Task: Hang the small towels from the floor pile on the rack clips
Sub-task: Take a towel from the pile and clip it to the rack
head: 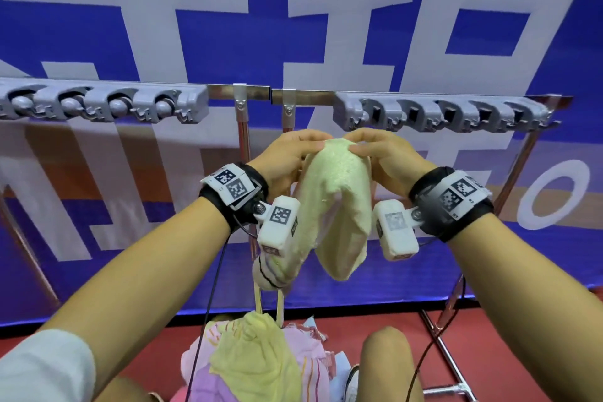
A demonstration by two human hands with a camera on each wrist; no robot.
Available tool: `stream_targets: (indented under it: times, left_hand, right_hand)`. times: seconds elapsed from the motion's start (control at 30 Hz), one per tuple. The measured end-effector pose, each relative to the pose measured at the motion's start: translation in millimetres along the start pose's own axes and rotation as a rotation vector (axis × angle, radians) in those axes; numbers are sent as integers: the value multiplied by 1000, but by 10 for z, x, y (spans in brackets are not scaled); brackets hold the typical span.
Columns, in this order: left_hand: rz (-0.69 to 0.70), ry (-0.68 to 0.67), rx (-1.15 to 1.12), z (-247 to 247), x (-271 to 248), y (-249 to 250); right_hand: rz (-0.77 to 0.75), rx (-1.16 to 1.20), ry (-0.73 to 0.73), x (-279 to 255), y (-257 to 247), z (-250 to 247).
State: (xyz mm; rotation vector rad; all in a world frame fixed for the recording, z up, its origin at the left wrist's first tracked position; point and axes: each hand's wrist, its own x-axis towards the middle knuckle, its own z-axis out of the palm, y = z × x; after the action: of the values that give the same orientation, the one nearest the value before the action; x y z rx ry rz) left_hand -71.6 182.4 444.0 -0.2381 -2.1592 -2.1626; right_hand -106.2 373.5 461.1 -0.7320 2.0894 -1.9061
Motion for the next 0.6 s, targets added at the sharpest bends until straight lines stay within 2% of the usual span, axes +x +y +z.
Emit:
stream_targets:
  times: [0.13, 0.23, 0.4, 0.6]
  left_hand:
    - [77, 70, 74, 183, 162, 100]
    - [121, 114, 80, 263, 318, 139]
    - [177, 159, 85, 307, 576, 166]
    - [260, 256, 78, 310, 892, 172]
  right_hand:
    - [-62, -62, 260, 69, -44, -170]
    - [-145, -144, 370, 137, -112, -249]
    - [-188, -270, 409, 324, -247, -382]
    - [-208, -624, 411, 611, -308, -433]
